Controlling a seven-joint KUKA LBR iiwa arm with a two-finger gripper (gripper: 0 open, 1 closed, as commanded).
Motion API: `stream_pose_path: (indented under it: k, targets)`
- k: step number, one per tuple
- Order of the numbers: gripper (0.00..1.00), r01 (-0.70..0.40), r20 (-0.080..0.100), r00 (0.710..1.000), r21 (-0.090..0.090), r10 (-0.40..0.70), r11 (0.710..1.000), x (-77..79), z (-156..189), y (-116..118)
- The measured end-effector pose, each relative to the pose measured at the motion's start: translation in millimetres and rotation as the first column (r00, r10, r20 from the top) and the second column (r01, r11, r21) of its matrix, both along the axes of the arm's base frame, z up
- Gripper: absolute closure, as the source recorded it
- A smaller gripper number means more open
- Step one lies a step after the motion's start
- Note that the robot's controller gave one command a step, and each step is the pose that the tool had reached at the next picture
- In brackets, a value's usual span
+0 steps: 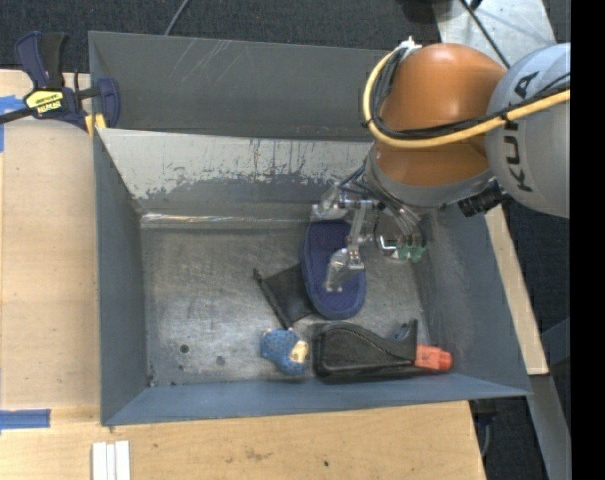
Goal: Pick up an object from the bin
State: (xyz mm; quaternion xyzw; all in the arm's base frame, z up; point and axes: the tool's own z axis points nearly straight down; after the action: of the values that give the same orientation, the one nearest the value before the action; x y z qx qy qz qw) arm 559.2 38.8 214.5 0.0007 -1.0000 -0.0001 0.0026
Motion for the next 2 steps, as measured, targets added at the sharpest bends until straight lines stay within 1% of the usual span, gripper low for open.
stream_pose_path:
  k: [1,2]
  targets:
    - [0.00,-0.292,0.008,0.956,0.006,0.292,0.956,23.6,-140.1,-17.2]
    - [1.00,-0.291,0.030,0.956,-0.002,0.291,0.957,28.9,-135.2,-18.0]
